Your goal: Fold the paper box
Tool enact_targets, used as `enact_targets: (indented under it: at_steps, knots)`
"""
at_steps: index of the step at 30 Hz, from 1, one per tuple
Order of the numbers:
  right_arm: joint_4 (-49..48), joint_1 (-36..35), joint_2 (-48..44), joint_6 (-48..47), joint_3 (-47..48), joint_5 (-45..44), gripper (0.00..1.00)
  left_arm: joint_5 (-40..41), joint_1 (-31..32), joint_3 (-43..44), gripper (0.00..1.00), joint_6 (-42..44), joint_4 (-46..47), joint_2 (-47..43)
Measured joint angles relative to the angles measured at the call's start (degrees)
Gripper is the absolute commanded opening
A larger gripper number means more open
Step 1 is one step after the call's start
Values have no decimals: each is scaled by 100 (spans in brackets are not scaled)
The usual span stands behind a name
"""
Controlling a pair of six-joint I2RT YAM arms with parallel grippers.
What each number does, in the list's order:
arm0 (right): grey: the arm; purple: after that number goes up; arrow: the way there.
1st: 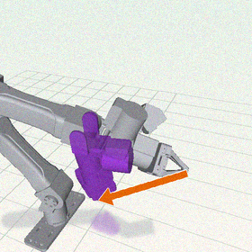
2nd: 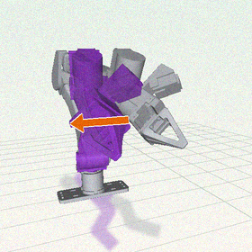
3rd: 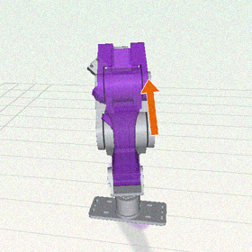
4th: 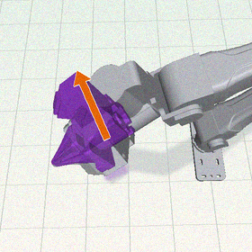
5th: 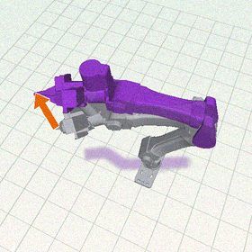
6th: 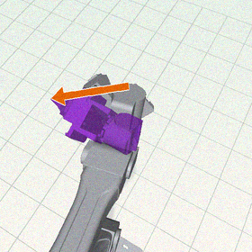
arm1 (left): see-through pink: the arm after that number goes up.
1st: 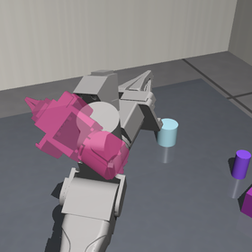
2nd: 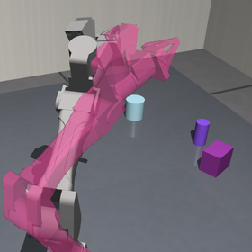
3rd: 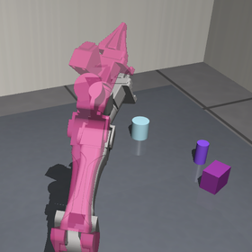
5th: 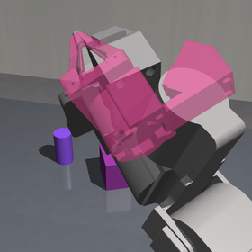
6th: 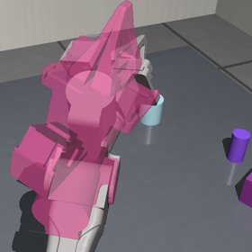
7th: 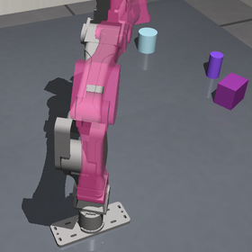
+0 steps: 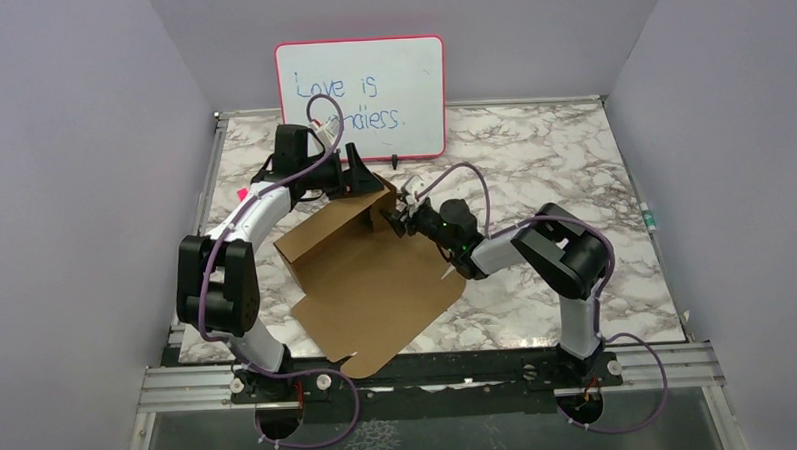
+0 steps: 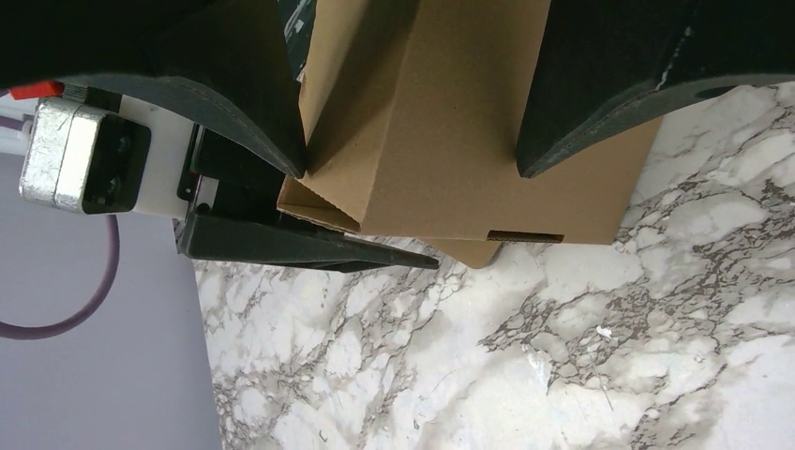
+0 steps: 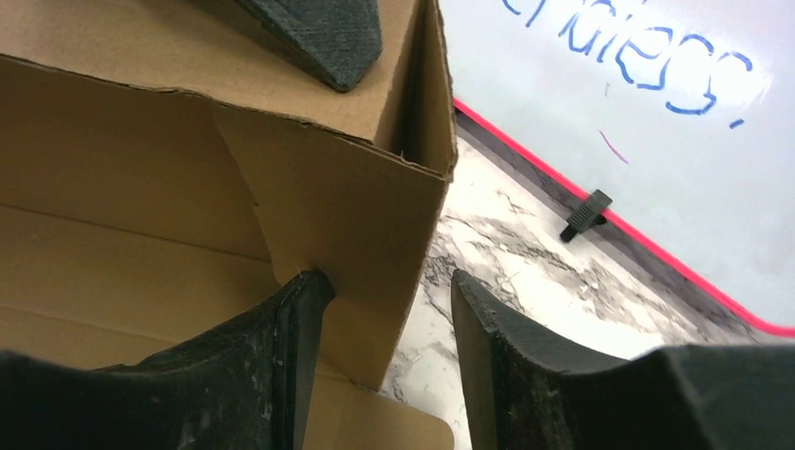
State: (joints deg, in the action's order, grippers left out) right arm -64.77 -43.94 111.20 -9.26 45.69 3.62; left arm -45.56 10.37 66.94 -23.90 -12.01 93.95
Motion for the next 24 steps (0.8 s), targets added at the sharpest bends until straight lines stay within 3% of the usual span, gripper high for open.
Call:
enact_targets:
  at_steps: [5, 17, 24]
  knots:
    - [-271, 57, 332, -109, 201, 369, 60, -70, -39, -35, 80, -37, 157, 37]
    - [-396, 131, 553, -179, 387, 824, 39, -238, -42, -140, 83, -131, 409, 46]
    - [404, 131, 9, -177, 315, 640, 32, -326, -22, -153, 85, -374, 387, -90]
